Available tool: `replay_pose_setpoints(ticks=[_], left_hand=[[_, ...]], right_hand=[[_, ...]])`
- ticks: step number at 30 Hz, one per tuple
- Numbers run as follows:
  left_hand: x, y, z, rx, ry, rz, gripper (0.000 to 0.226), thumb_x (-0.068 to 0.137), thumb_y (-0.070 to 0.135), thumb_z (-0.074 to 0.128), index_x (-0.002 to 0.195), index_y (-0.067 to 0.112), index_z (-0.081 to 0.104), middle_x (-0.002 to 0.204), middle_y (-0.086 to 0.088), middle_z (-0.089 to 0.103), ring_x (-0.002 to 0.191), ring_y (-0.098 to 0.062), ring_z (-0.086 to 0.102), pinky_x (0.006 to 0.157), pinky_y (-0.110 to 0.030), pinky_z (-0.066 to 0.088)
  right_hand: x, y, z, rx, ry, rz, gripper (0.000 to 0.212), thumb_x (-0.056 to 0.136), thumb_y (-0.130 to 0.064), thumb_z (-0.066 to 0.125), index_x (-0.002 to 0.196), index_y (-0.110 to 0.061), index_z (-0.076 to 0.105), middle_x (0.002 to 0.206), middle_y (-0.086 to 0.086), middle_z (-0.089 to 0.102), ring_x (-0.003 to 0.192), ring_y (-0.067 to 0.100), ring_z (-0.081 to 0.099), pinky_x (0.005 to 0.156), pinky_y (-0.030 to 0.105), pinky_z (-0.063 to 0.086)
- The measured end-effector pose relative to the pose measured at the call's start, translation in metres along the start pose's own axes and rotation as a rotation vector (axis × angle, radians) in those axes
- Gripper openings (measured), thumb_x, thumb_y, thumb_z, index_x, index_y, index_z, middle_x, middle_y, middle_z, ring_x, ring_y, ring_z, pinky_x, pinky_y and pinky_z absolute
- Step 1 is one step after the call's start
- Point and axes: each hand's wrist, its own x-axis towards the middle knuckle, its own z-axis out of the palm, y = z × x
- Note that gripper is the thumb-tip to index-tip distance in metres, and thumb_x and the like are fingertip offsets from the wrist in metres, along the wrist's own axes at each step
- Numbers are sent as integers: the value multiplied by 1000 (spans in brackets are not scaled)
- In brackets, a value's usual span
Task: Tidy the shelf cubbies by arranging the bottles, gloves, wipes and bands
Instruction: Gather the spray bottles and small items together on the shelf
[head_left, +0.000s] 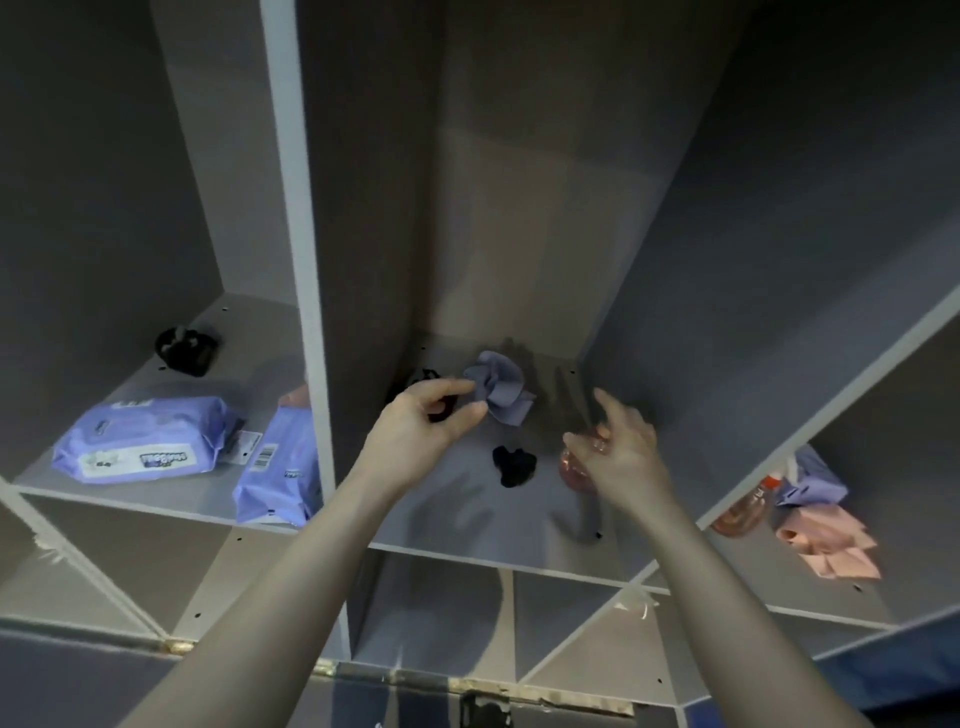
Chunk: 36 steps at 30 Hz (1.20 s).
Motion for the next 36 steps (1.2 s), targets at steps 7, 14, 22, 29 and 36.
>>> replay_pose_setpoints(ticks=[7,14,22,29,36], left_hand=[[32,13,43,-16,-88,-39,53,86,23,68,135,30,50,125,8,55,109,-7,55,94,-25,43],[64,12,68,40,-207,-80,49,86,25,68,133,27,55,122,-5,62,110,-16,59,100,-29,44],[80,1,83,162,-276,-62,45,80,32,69,123,41,58,105,-7,70,100,-19,65,96,-37,49],[85,-10,99,261,-389,-29,52,82,22,70,131,31,56,118,0,67,108,-15,63,101,-33,46],[80,-33,138,421,-546,59,30,77,33,72,107,25,67,97,0,69,101,-25,64,76,-30,46]], right_hand=[[77,63,2,-131,-50,244,64,91,-33,57,147,-18,29,144,14,38,132,33,39,104,38,37],[87,94,21,-13,4,261,43,92,-38,55,132,-25,49,117,16,66,106,36,62,85,41,52],[97,100,25,154,61,248,37,90,-23,62,125,-11,58,110,18,68,102,33,64,84,36,50],[74,100,22,246,-112,62,21,86,-1,61,95,-17,70,96,5,70,88,17,61,75,21,44],[57,97,23,255,-254,-80,24,81,9,63,102,-2,68,92,1,60,85,12,54,73,7,39]])
